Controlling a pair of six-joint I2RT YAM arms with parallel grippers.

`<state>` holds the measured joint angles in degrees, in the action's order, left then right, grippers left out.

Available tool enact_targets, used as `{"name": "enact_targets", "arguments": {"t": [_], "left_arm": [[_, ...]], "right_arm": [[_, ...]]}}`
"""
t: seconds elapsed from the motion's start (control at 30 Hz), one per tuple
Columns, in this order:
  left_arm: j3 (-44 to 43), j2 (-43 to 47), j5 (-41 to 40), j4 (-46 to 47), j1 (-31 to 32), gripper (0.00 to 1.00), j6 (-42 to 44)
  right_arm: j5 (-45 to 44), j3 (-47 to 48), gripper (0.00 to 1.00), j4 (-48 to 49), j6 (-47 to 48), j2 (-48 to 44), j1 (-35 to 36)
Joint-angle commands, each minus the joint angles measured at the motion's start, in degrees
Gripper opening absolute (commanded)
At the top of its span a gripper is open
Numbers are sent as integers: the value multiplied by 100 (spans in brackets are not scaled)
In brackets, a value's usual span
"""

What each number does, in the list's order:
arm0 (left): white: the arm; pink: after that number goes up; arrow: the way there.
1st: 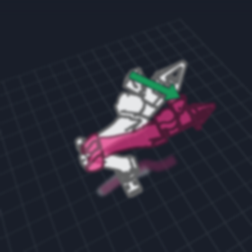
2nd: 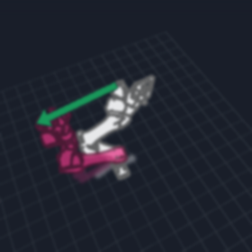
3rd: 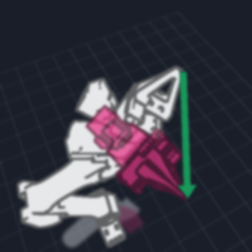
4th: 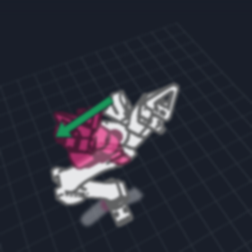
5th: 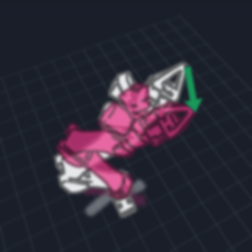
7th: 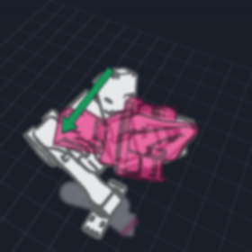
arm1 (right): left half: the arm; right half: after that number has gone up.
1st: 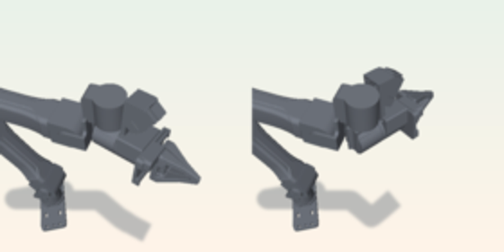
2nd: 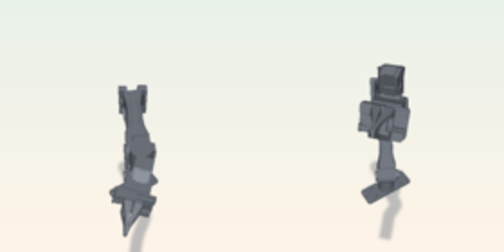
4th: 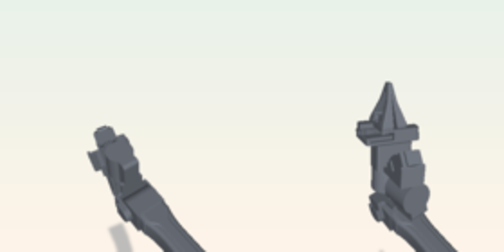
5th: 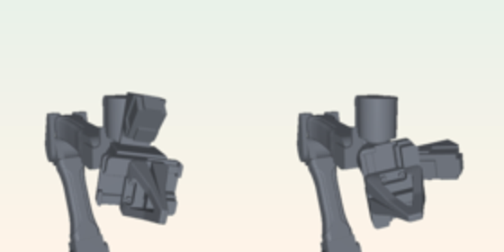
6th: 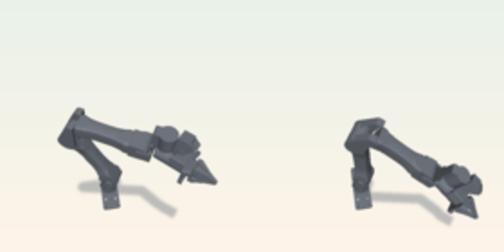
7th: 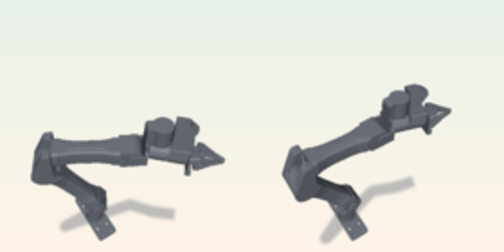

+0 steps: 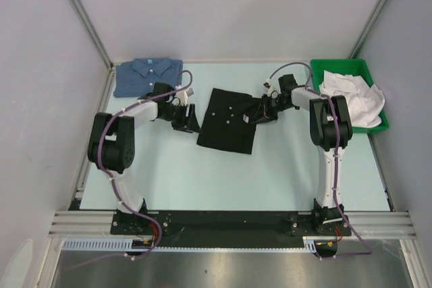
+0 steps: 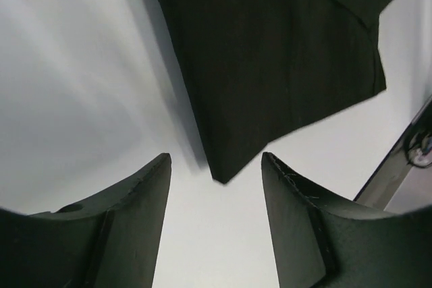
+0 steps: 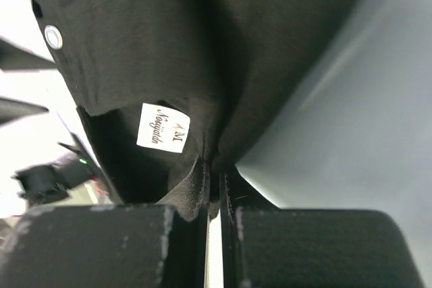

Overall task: Fold and stack the long sleeve shirts
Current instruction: Fold the shirt

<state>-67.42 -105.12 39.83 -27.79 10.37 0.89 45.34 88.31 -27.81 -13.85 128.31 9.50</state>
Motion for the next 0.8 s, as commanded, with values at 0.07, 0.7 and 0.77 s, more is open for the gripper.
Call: {"name": "enact_targets", "arguments": {"t": [0.07,0.7,0.77], "left_arm": [[-851,-893,473,1197,26,62,-1247],[2387,289,1562,2032,676,40,-2408],[2549,762,1510,1535,773,60,-2217]], "right_arm": [[-623,371,0,-1068,1200,361,131],[834,985,52,-1648,1622,853,-97],[871,1161,58,-1779,1587,915,-97]]}}
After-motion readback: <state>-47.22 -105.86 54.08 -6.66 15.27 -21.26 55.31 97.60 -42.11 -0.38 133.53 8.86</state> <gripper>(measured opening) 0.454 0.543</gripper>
